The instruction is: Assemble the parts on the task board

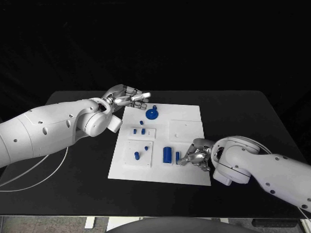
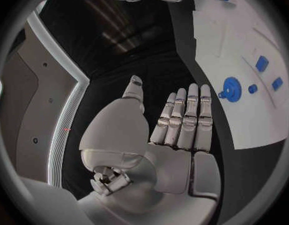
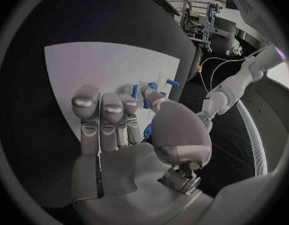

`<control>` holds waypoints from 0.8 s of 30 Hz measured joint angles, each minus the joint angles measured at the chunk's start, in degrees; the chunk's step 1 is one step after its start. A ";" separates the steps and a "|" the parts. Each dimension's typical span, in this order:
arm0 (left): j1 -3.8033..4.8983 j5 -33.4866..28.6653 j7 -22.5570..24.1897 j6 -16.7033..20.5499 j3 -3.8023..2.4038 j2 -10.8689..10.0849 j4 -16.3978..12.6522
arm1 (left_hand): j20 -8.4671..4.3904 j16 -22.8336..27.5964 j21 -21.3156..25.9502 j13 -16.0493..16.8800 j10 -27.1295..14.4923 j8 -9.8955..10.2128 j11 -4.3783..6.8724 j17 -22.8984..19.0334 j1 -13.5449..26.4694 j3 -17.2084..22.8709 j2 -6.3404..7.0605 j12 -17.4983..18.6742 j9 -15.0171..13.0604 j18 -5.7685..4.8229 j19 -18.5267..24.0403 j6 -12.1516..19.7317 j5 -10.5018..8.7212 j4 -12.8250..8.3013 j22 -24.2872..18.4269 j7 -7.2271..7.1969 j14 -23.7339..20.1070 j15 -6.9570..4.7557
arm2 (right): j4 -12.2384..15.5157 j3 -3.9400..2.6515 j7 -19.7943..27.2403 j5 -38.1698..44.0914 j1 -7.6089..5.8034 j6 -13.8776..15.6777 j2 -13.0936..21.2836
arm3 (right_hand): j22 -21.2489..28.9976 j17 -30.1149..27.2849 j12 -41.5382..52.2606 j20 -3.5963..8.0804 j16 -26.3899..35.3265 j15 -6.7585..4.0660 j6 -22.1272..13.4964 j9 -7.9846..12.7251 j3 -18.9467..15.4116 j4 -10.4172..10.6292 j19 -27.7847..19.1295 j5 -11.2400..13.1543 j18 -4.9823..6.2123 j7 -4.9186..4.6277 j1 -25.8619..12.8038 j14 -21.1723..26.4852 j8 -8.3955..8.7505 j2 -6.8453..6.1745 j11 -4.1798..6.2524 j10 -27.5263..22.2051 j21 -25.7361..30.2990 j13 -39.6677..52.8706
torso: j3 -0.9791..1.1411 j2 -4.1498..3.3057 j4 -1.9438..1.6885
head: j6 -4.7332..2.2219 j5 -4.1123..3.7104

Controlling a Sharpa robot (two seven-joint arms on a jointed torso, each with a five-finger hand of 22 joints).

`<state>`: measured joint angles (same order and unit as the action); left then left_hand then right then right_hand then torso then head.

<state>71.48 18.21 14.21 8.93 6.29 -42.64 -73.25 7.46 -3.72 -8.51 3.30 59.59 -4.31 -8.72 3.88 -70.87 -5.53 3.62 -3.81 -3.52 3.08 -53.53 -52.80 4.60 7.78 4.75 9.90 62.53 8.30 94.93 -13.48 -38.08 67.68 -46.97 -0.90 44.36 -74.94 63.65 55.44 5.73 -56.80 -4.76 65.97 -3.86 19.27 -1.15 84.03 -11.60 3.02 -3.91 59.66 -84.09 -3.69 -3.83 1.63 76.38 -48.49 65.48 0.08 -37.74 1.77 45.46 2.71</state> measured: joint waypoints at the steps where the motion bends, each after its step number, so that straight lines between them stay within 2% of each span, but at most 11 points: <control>1: 0.00 0.00 0.00 0.00 0.00 0.00 0.00 | 0.00 0.00 0.00 0.00 0.00 0.00 0.00 0.00 0.00 0.00 0.00 0.00 0.00 0.00 0.00 0.00 0.00 0.00 0.00 0.00 0.00 0.00 | -0.06 -0.01 0.00 0.01 0.00 -0.02 0.01 | 0.00 0.00 0.00 0.00 0.00 0.00 0.06 0.00 0.51 -0.56 0.00 0.00 0.00 0.06 -0.27 0.00 -0.01 0.27 0.00 0.00 0.00 0.00 | -0.01 0.00 0.00 | 0.00 0.00; 3: 0.00 0.00 0.00 0.00 0.00 0.00 0.00 | 0.00 0.00 0.00 0.00 0.00 0.00 0.00 0.00 0.00 0.00 0.00 0.00 0.00 0.00 0.00 0.00 0.00 0.00 0.00 0.00 0.00 0.00 | -0.22 -0.02 0.01 0.03 -0.01 -0.04 0.03 | 0.00 0.00 0.00 0.00 0.00 0.00 0.14 0.00 0.92 -1.43 0.00 0.00 0.00 0.14 -0.63 0.00 -0.15 0.57 0.00 0.00 0.00 0.00 | -0.01 0.00 0.00 | 0.00 -0.01; 6: 0.00 0.00 0.00 0.00 0.00 0.02 0.02 | 0.00 0.00 0.00 0.00 0.00 0.00 0.00 0.00 0.00 0.00 0.00 0.00 0.00 0.00 0.00 0.00 0.00 0.00 0.00 0.00 0.00 0.00 | -0.52 -0.09 0.15 0.04 -0.02 0.00 0.09 | 0.00 0.00 0.00 0.00 0.00 0.00 0.02 0.00 0.97 -1.63 0.00 0.00 0.00 0.03 -1.38 0.00 -0.21 -0.03 0.00 0.00 0.00 0.05 | -0.05 0.00 0.01 | -0.07 -0.01; 9: 0.00 0.00 0.02 0.03 0.01 0.03 0.12 | 0.00 0.00 0.00 0.00 0.00 0.00 0.00 0.04 0.00 0.00 0.00 0.00 0.00 0.00 0.00 0.00 0.00 0.00 0.00 0.00 0.00 0.00 | -1.08 -0.71 0.50 0.04 0.00 0.06 0.23 | 0.01 0.00 0.00 0.00 0.00 0.00 -0.47 0.04 0.80 -0.47 0.00 0.44 0.00 -0.46 -1.24 0.00 -0.10 -0.60 0.00 -0.01 0.00 0.10 | -0.05 0.03 0.02 | -0.15 0.01; 14: 0.00 -0.30 0.50 0.46 0.02 0.22 0.95 | 0.00 0.00 0.00 0.00 0.00 0.00 0.00 0.06 0.14 -0.48 -0.14 0.00 0.00 0.01 0.00 -0.65 0.00 -0.82 0.00 -0.41 0.13 -0.12 | -2.39 -3.29 1.71 -0.25 0.08 0.13 0.56 | 0.01 -0.03 0.00 0.00 0.00 0.00 -1.31 0.17 0.42 0.53 0.00 0.50 0.00 -0.45 -0.82 0.00 0.33 -1.02 -0.02 -0.02 0.00 0.32 | 0.02 0.21 0.13 | -0.68 0.04; 16: -0.01 -0.65 0.92 0.93 0.03 0.52 1.64 | 0.00 0.00 0.00 0.00 0.00 0.00 0.00 0.06 0.30 -0.90 -0.79 0.00 0.00 0.00 0.00 -1.01 0.00 -1.38 0.00 -0.21 0.83 -0.19 | -3.09 -4.05 3.12 -0.87 -0.27 0.30 0.64 | 0.01 -0.18 0.00 0.00 0.25 0.00 -1.47 0.12 0.16 0.79 0.00 0.50 0.00 -0.61 -0.58 0.00 0.32 -1.25 -0.02 -0.02 0.00 0.34 | 0.05 0.39 0.19 | -0.87 -0.03; 19: -0.02 -1.49 1.71 1.84 0.03 1.12 2.94 | -0.17 0.00 -0.23 0.00 0.88 -0.12 0.22 0.06 0.17 -1.57 -2.22 0.00 0.00 0.00 -0.17 -1.78 0.92 -3.24 0.00 -0.65 1.06 -0.43 | -4.90 -4.71 6.63 -2.84 -1.38 1.01 0.61 | 0.01 -0.75 0.00 0.00 1.14 0.17 -1.49 0.12 0.11 0.84 0.00 0.44 0.00 -0.62 -0.26 0.22 0.33 -1.36 -0.23 -0.23 1.15 0.12 | 0.08 0.83 0.40 | -1.32 -0.11; 21: -0.06 -2.23 2.27 2.48 0.04 1.56 3.86 | -0.22 0.00 -0.23 0.00 1.44 -0.36 0.63 0.14 -0.09 -2.23 -3.61 0.00 0.00 0.00 -0.22 -3.49 1.58 -4.32 0.00 -1.82 1.56 -0.51 | -6.74 -4.93 9.66 -4.78 -2.35 1.75 0.41 | 0.01 -2.58 -2.53 0.00 3.84 -0.07 -1.58 0.13 -0.84 0.58 -0.08 -0.21 -0.01 -0.72 0.84 0.99 0.32 -0.87 -0.52 -1.44 4.46 -1.75 | 0.09 1.25 0.61 | -1.62 -0.13; 22: -0.09 -2.66 2.55 2.79 0.04 1.77 4.32 | -0.22 0.00 -0.23 0.00 1.44 -0.23 0.63 0.14 -0.10 -2.74 -4.17 0.00 0.00 0.00 -0.22 -4.03 1.79 -4.83 0.00 -1.94 1.56 -0.52 | -7.83 -5.04 11.33 -5.90 -2.85 2.24 0.24 | 0.01 -5.03 -5.81 0.09 7.34 -0.03 -1.88 0.13 -2.21 0.30 -0.71 -0.87 0.00 -0.62 1.46 1.30 0.33 -0.25 -0.43 -2.43 8.78 -4.47 | 0.09 1.46 0.70 | -1.77 -0.10; 23: -0.13 -3.30 2.92 3.17 0.04 2.02 4.98 | -0.35 0.00 -0.43 0.00 1.67 -0.01 0.85 0.14 -0.10 -3.06 -4.63 0.00 0.00 0.00 -0.35 -4.40 1.83 -5.15 0.00 -2.03 1.56 -0.52 | -9.52 -5.17 13.78 -7.72 -3.56 3.02 -0.14 | 0.10 -7.17 -9.19 0.01 10.47 0.07 -1.89 0.13 -3.14 -0.15 -1.58 -2.06 0.21 -0.62 2.04 1.82 0.33 0.31 -0.53 -3.88 14.64 -7.22 | 0.09 1.69 0.82 | -1.93 -0.02; 24: -0.16 -3.85 3.18 3.44 0.04 2.20 5.45 | -0.53 0.00 -0.52 0.00 2.17 0.00 0.95 0.14 -0.12 -3.43 -5.02 0.00 0.00 0.01 -0.53 -4.80 1.83 -5.52 0.00 -2.18 1.75 -0.71 | -10.96 -5.23 15.72 -9.32 -4.07 3.66 -0.51 | 2.50 -9.50 -12.21 -0.17 14.00 0.28 -1.89 0.13 -4.16 -0.90 -3.20 -3.30 0.92 -0.62 3.15 2.80 0.33 0.72 -0.64 -5.54 23.61 -9.91 | 0.09 1.96 0.98 | -2.19 0.12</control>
<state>71.32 14.36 17.39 12.37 6.33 -40.44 -67.80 6.94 -3.72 -9.03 3.30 61.76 -4.31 -7.78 4.02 -70.99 -8.96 -1.40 -3.81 -3.53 3.09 -54.06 -57.60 6.44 2.26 4.75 7.72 64.29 7.59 83.98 -18.70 -22.37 58.36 -51.04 2.76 43.85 -72.44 54.14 43.23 5.55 -42.80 -4.48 64.08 -3.73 15.11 -2.06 80.83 -14.89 3.94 -4.53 62.80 -81.28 -3.37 -3.10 0.99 70.84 -24.88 55.58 0.17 -35.78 2.76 43.28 2.83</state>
